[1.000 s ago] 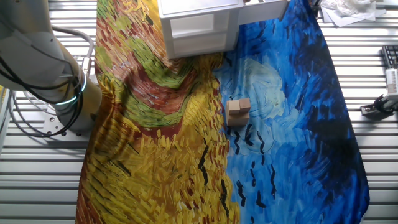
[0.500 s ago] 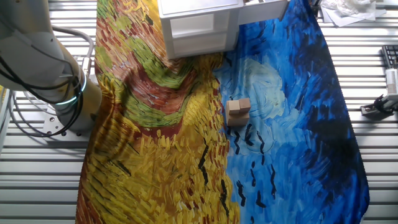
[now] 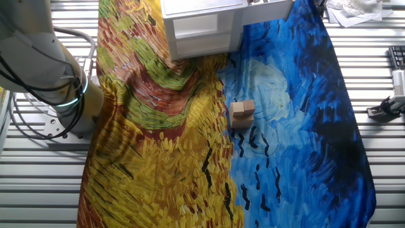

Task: Take something out of a drawer

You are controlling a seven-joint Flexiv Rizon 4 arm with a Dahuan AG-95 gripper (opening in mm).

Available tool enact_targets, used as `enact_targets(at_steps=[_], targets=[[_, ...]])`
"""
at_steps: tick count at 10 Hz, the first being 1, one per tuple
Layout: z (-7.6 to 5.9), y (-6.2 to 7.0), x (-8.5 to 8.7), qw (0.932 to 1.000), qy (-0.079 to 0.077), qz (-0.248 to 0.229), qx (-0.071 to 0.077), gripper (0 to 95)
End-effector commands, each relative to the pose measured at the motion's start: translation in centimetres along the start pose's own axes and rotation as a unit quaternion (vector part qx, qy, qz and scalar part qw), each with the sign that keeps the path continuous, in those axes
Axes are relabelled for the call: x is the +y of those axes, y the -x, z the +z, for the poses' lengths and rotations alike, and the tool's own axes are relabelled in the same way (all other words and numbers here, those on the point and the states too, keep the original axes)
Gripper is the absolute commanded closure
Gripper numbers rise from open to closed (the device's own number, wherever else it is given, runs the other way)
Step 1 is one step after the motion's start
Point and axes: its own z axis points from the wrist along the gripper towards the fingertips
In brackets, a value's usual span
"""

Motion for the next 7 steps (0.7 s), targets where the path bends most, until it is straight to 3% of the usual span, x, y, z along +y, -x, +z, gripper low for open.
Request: enact_targets(at_steps=[1, 2, 3, 4, 5, 7], targets=[[0.06, 0.14, 0.29, 1.0000, 0.000, 0.003, 0.002, 57.0], [0.14, 0.22, 0.45, 1.0000, 0.000, 0.006, 0.002, 57.0], [0.26, 0.32, 0.66, 1.0000, -0.002, 0.007, 0.001, 76.0], [0.31, 0.36, 0.75, 1.0000, -0.002, 0.008, 0.002, 76.0], [0.31, 0.36, 0.76, 1.0000, -0.001, 0.009, 0.002, 95.0], [0.31, 0.38, 0.77, 1.0000, -0.001, 0.007, 0.002, 95.0]])
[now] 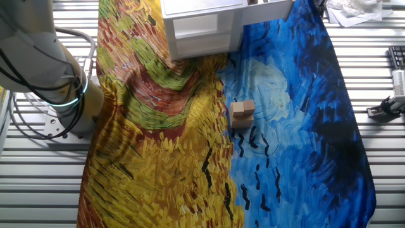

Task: Take something out of a drawer

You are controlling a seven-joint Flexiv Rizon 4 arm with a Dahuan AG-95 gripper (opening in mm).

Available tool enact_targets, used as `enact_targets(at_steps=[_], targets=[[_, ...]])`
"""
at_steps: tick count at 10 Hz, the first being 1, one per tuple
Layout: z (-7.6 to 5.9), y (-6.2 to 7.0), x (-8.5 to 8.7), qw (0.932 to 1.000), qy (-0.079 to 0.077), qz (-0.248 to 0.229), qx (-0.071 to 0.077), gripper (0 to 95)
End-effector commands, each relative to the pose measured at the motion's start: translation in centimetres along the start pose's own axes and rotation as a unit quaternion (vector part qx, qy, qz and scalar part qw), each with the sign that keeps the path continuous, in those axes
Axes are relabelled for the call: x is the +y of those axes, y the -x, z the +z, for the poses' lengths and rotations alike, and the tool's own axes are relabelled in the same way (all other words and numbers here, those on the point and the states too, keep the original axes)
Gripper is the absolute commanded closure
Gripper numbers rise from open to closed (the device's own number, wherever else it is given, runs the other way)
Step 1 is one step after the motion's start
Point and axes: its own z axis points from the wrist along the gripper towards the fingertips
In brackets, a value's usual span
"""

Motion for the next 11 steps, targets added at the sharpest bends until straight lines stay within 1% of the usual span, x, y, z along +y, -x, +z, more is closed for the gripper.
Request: enact_targets(at_steps=[1, 2, 3, 4, 5, 6, 7, 8, 9, 10, 11], targets=[[0.0, 0.0, 0.0, 1.0000, 0.001, -0.002, 0.001, 95.0], [0.0, 0.0, 0.0, 1.0000, 0.002, -0.003, 0.000, 95.0], [-0.2, 0.0, 0.0, 1.0000, 0.004, -0.006, 0.003, 95.0], [-0.5, 0.0, 0.1, 0.9999, 0.002, -0.010, 0.009, 95.0], [-1.1, 0.0, 0.4, 0.9999, -0.004, -0.010, 0.013, 95.0], [-2.1, 0.0, 0.7, 0.9998, -0.012, -0.011, 0.016, 95.0], [-2.5, 0.0, 0.8, 0.9998, -0.012, -0.011, 0.015, 95.0], [-3.4, 0.1, 0.5, 0.9997, -0.009, -0.015, 0.015, 95.0], [-4.0, 0.1, 0.1, 0.9998, -0.001, -0.014, 0.012, 95.0], [-4.4, 0.1, -0.1, 0.9998, 0.001, -0.014, 0.012, 95.0], [-5.6, 0.2, -0.2, 0.9999, 0.001, -0.008, 0.011, 95.0]])
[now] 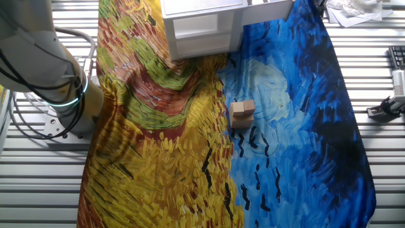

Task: Take something out of a drawer

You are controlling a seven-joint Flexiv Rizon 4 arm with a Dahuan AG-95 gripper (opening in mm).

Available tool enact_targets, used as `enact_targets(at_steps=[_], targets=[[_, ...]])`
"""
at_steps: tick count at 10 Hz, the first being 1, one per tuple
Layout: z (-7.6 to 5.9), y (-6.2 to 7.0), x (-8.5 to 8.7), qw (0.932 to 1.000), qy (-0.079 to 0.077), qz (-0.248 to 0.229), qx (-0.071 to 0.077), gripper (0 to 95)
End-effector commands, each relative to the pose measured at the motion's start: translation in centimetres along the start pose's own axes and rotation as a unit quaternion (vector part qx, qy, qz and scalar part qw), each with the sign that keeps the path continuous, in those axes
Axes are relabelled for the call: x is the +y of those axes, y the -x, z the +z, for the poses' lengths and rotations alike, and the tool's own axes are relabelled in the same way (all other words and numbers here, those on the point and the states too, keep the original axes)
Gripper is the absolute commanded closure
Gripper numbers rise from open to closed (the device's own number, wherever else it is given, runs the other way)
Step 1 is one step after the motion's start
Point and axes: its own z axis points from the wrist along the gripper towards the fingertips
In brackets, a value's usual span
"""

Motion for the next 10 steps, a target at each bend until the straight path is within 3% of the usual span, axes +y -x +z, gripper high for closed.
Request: enact_targets(at_steps=[1, 3, 4, 5, 10], targets=[[-2.3, 0.3, 0.2, 0.9999, 0.005, 0.015, -0.004, 95.0], [-4.3, 0.8, 0.7, 0.9997, -0.001, 0.022, -0.007, 95.0], [-4.9, 0.3, 0.4, 0.9994, -0.004, 0.025, -0.023, 95.0], [-5.1, -0.2, -0.3, 0.9991, -0.003, 0.028, -0.030, 95.0], [-6.0, -2.3, -2.8, 0.9993, 0.000, 0.012, -0.035, 95.0]])
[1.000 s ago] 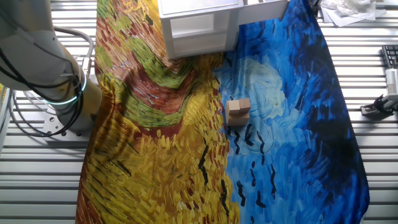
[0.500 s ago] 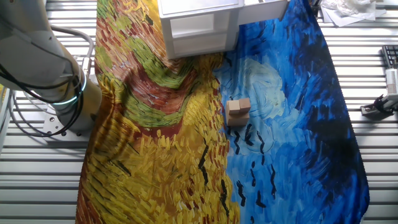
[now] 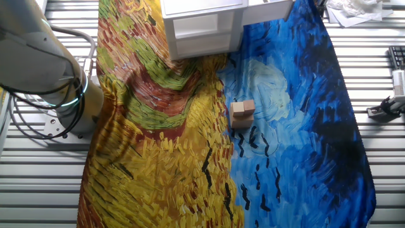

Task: Take something out of a drawer

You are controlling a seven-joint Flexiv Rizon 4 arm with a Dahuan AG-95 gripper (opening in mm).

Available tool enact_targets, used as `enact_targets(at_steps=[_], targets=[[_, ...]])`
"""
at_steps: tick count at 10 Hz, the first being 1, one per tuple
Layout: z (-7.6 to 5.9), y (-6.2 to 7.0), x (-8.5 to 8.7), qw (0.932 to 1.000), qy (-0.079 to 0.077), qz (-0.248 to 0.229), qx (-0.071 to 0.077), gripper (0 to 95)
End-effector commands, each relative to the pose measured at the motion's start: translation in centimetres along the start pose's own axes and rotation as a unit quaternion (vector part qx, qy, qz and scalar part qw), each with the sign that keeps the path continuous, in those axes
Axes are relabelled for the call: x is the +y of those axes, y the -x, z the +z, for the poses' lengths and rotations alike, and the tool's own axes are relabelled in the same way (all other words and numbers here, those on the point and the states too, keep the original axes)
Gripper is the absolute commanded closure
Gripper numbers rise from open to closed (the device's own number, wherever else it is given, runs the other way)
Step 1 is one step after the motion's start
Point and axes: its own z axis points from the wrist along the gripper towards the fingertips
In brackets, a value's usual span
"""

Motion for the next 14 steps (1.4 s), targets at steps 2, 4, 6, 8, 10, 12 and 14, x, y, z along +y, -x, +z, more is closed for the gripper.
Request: enact_targets(at_steps=[2, 4, 6, 8, 10, 12, 14], targets=[[-0.1, -0.9, -1.6, 0.9995, 0.004, -0.030, -0.003, 95.0], [0.2, -0.9, -2.0, 0.9994, 0.007, -0.033, 0.000, 95.0], [0.9, -0.7, -2.4, 0.9991, 0.003, -0.043, 0.003, 95.0], [1.3, -0.6, -2.6, 0.9989, 0.004, -0.048, 0.000, 95.0], [1.3, -0.6, -2.6, 0.9986, 0.001, -0.052, 0.004, 95.0], [1.3, -0.6, -2.6, 0.9995, -0.005, -0.032, 0.002, 95.0], [1.3, -0.6, -2.6, 0.9998, -0.008, 0.018, 0.001, 95.0]])
